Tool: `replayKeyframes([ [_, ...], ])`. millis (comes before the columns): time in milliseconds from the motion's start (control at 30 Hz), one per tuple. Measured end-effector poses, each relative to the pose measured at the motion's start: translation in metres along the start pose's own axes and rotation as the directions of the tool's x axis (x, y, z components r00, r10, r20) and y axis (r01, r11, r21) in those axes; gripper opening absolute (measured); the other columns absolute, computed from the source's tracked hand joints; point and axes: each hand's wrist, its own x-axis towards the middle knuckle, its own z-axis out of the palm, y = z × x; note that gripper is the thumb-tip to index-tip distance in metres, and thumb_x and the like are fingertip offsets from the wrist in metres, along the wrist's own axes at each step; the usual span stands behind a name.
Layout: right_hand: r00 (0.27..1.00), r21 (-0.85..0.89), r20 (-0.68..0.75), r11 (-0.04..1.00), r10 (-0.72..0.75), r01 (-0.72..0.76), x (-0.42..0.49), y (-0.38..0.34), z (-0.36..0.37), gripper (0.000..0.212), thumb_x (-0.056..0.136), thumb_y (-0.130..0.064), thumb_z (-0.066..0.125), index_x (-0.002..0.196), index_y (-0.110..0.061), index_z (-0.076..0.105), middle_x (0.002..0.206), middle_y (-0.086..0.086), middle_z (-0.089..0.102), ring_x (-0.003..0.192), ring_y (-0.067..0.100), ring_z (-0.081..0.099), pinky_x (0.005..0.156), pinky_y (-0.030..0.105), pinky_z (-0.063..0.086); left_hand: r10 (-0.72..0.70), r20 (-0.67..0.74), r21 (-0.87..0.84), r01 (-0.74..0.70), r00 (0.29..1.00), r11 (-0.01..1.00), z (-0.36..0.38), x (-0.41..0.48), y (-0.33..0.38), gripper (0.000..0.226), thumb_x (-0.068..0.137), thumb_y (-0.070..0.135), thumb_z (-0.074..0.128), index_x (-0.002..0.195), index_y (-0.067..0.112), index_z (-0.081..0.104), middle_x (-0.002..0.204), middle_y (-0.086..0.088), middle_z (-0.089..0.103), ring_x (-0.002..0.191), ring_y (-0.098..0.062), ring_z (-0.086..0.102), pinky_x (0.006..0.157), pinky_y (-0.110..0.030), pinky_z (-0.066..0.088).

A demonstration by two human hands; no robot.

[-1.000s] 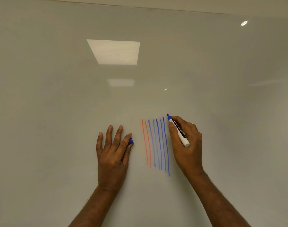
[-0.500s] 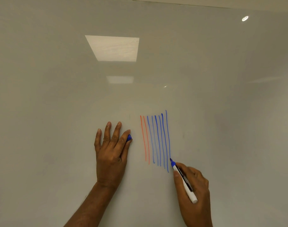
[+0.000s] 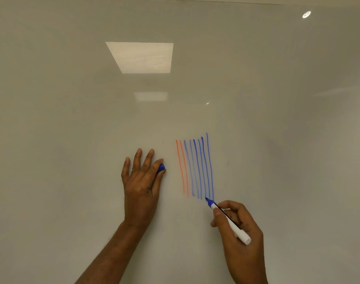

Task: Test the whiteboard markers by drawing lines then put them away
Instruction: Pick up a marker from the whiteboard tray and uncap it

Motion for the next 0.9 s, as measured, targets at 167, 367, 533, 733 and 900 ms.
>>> replayKeyframes([
  [167,0.979,0.147,0.199,0.986,0.042,-0.073,-0.013,-0.027,0.021,0.021,0.084,-0.029,0.069,0.103,-0.02,0.071,0.092,0.003,0.076,0.091,0.014,0.072,0.077,0.014,0.052,-0.256,0.071,-0.209,0.265,0.964,0.941,-0.034,-0.016,0.025,0.038,0.101,0.029,0.061,0.137,0.016,0.063,0.143,0.01,0.057,0.144,-0.005,0.042,0.123,-0.032,0.029],
  [367,0.934,0.139,0.342,0.978,0.102,-0.157,-0.043,-0.022,0.051,0.036,0.086,-0.036,0.054,0.115,-0.021,0.067,0.102,-0.013,0.076,0.1,0.005,0.069,0.085,0.016,0.052,-0.589,0.235,-0.481,0.619,0.774,0.621,-0.081,-0.029,0.06,0.023,0.1,0.034,0.053,0.115,0.024,0.066,0.109,0.007,0.076,0.111,-0.009,0.069,0.097,-0.018,0.051],
  [533,0.917,0.141,0.385,0.975,0.106,-0.172,-0.062,-0.027,0.068,0.039,0.09,-0.046,0.056,0.118,-0.022,0.068,0.108,-0.01,0.075,0.104,0.01,0.067,0.085,0.017,0.051,-0.72,0.446,-0.613,0.768,0.532,0.187,-0.107,-0.034,0.056,0.024,0.109,0.025,0.04,0.115,0.01,0.057,0.103,-0.012,0.078,0.097,-0.029,0.076,0.086,-0.033,0.059],
  [733,0.894,0.18,0.43,0.959,0.123,-0.218,-0.08,-0.033,0.09,0.028,0.089,-0.031,0.053,0.113,-0.028,0.069,0.105,-0.021,0.072,0.099,0.001,0.067,0.082,0.012,0.05,-0.718,0.595,-0.645,0.747,0.361,-0.159,-0.131,-0.05,0.048,0.026,0.109,0.025,0.04,0.118,0.007,0.057,0.107,-0.024,0.075,0.104,-0.039,0.073,0.084,-0.045,0.06],
  [900,0.886,0.206,0.443,0.946,0.139,-0.251,-0.096,-0.028,0.109,0.027,0.094,-0.028,0.056,0.117,-0.022,0.069,0.111,-0.021,0.071,0.11,0.001,0.064,0.09,0.013,0.049,-0.695,0.642,-0.616,0.758,0.325,-0.214,-0.146,-0.064,0.045,0.031,0.106,0.026,0.044,0.125,0.005,0.059,0.107,-0.027,0.073,0.106,-0.041,0.072,0.094,-0.049,0.056],
])
